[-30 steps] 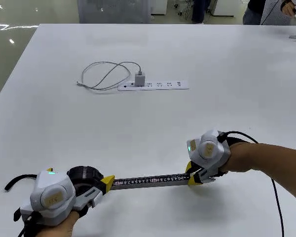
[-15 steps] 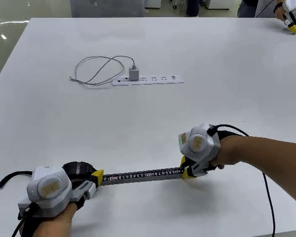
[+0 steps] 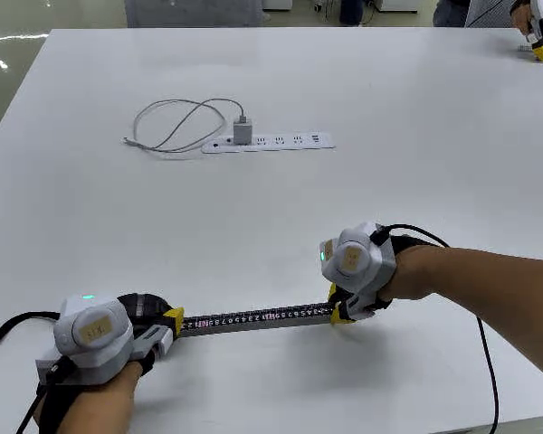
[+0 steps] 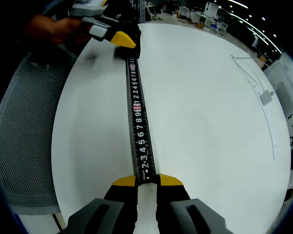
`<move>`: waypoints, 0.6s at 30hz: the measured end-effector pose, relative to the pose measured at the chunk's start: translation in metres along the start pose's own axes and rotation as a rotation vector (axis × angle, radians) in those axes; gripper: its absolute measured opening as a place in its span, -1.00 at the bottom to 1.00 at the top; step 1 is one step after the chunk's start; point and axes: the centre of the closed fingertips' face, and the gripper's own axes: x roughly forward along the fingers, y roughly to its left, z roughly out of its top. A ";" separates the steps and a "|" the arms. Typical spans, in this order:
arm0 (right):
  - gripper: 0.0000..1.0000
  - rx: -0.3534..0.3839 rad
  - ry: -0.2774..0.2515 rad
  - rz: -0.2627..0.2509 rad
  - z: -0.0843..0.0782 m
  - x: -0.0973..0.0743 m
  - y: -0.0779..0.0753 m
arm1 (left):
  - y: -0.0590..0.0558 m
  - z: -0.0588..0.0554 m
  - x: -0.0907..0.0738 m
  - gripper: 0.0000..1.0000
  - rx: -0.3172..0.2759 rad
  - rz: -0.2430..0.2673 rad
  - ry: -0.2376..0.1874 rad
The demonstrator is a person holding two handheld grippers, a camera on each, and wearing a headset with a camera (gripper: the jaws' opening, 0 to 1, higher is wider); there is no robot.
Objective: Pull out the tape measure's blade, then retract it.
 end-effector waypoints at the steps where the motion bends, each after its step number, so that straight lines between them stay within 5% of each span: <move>1: -0.82 0.001 -0.001 0.004 0.000 0.000 0.000 | 0.000 0.000 0.000 0.26 -0.002 -0.004 0.000; 16: -0.82 0.039 0.006 -0.002 0.003 0.002 0.001 | 0.000 -0.001 -0.001 0.23 0.028 -0.005 0.014; 18: -0.82 -0.034 0.019 -0.004 0.004 0.002 0.002 | 0.000 -0.002 0.000 0.23 0.018 -0.001 0.019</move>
